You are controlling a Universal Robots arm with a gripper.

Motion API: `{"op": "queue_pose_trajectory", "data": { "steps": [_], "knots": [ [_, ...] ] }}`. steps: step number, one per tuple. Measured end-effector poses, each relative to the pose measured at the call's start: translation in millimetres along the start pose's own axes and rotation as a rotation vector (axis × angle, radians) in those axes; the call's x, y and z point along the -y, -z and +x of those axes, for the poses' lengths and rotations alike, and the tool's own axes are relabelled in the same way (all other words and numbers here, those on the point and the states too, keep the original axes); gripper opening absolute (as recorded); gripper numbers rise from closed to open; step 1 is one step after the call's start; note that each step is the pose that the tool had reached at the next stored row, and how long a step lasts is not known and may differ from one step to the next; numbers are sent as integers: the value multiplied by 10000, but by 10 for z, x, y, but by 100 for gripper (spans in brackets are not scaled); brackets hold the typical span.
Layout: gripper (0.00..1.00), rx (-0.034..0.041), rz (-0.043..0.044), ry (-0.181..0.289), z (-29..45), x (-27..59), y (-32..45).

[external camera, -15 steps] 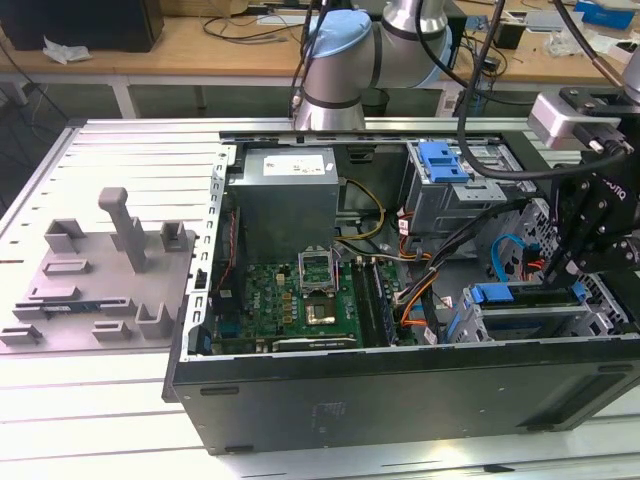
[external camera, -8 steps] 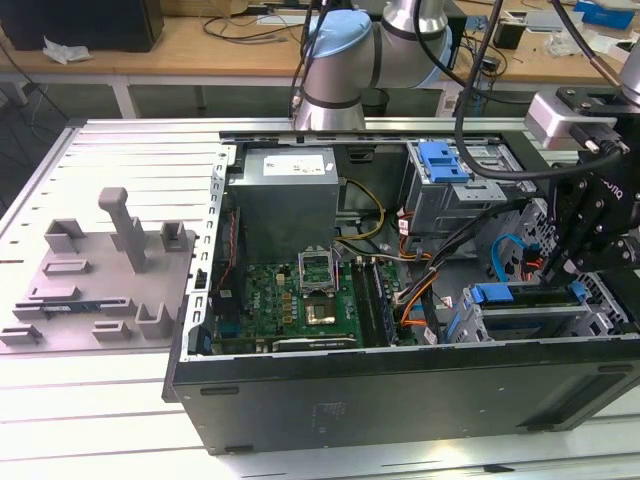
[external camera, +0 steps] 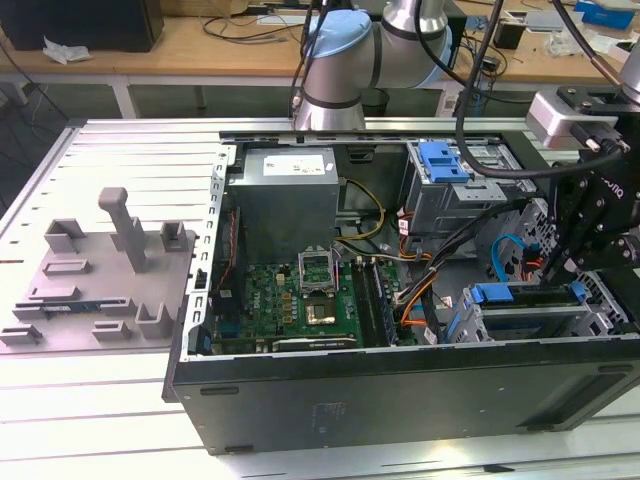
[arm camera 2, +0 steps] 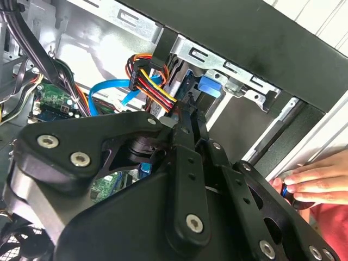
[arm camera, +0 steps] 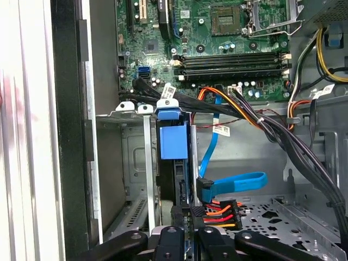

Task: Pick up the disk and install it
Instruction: 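Insert the first disk wire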

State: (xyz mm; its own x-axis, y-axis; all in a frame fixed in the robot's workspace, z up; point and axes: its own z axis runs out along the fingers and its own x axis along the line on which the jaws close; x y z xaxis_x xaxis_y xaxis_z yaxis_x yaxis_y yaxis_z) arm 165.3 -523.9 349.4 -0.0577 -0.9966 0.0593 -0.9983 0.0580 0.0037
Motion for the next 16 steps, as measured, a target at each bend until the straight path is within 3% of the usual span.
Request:
{"op": "queue_pose_trajectory", "data": {
  "steps": [16],
  "knots": [
    [16,0,0,-8,17,-4,-2]
  ]
}}
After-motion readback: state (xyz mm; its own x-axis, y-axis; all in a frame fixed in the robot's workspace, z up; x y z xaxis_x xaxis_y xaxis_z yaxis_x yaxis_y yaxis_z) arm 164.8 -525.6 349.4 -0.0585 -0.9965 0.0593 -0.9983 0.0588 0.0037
